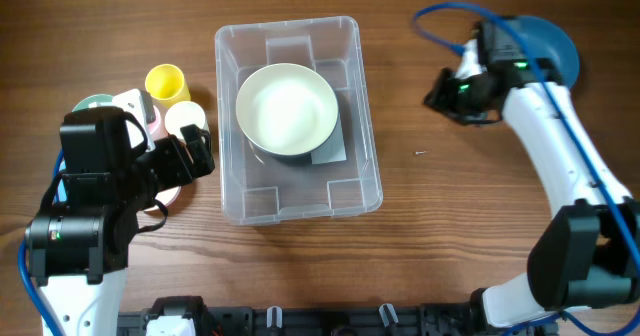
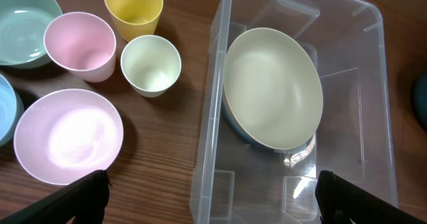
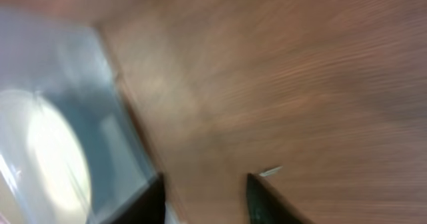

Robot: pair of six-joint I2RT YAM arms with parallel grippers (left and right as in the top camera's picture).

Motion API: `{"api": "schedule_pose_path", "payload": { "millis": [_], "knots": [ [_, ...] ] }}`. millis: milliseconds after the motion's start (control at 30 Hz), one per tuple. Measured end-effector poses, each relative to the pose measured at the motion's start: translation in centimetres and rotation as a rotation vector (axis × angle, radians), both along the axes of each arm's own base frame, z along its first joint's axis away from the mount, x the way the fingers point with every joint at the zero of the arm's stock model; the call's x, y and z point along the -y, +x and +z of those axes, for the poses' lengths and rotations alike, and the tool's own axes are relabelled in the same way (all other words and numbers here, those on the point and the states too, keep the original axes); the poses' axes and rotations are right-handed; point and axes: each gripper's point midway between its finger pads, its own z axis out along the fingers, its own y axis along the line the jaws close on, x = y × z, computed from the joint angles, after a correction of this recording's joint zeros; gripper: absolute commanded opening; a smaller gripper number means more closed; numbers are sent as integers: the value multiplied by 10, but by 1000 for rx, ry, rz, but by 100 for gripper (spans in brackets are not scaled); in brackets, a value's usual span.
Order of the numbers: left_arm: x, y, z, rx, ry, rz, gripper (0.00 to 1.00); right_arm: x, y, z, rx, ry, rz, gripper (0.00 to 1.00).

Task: Pack container
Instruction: 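Release the cream bowl and reach right gripper to the other teal bowl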

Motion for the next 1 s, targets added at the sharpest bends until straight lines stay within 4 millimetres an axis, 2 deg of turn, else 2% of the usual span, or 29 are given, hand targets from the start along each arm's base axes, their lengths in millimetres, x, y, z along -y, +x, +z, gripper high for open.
{"api": "schedule_pose_path", "payload": {
  "millis": [67, 167, 233, 333, 400, 533, 600, 667, 833, 933, 1000],
  "knots": [
    [0, 0, 0, 0, 0, 0, 100, 35, 6, 2, 6, 2, -123, 68],
    [0, 0, -1, -3, 0, 0, 100, 108, 11, 11, 27, -85, -336, 69],
    [0, 2, -3, -13, 0, 0, 100, 138, 5, 11, 17, -142, -415, 69],
    [0, 4, -7, -29, 0, 0, 100, 156, -6, 10, -20, -180, -469, 68],
    [0, 5, -10, -41, -1, 0, 100, 166, -12, 19, -37, -205, -495, 68],
    [0, 6, -11, -47, -1, 0, 100, 182, 3, 67, 9, -252, -520, 71],
    [0, 6, -11, -48, -1, 0, 100, 185, 10, 71, -7, -259, -517, 73],
    [0, 6, -11, -48, -1, 0, 100, 188, 14, 62, -47, -259, -510, 75],
    [0, 6, -12, -48, -1, 0, 100, 202, 6, -37, -322, -212, -488, 78],
    [0, 6, -11, -48, -1, 0, 100, 206, 14, -62, -340, -201, -486, 78],
    [0, 6, -12, -48, -1, 0, 100, 209, 25, -66, -301, -199, -491, 78]
  ]
}}
